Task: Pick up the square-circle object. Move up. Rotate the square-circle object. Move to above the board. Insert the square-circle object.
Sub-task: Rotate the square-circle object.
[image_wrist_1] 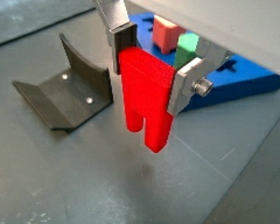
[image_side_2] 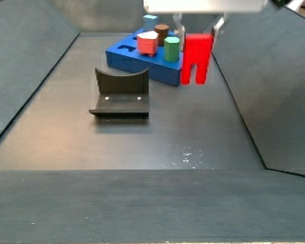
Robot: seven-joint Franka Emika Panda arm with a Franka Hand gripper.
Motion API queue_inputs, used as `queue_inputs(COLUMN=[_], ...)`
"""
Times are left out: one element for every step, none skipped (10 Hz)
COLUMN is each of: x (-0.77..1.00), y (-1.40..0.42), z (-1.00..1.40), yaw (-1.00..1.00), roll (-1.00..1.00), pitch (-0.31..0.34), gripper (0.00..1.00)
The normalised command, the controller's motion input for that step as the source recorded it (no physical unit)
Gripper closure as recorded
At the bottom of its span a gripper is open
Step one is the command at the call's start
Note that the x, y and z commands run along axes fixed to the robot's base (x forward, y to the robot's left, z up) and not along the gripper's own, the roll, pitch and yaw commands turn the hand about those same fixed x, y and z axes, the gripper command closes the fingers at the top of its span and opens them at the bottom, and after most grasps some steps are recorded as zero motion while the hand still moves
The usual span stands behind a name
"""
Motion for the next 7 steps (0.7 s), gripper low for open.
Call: queue_inputs(x=[0.02,0.02,0.03,0.02,0.02,0.03,0.02], y=[0.02,0.02,0.03,0.03,0.03,0.03,0.03], z=[-1.00,-1.00,-0.94,-0.79,-0.59,-0.45,-0.40], yaw=[-0.05,-0.05,-0.05,-0.04,-0.04,-0.04,-0.04], roll=[0.01,0.02,0.02,0.03,0.03,0.03,0.04], pitch=[-0.036,-0.035,-0.035,-0.034,-0.031,-0.029,-0.025], gripper=[1.00,1.00,1.00,1.00,1.00,1.00,1.00])
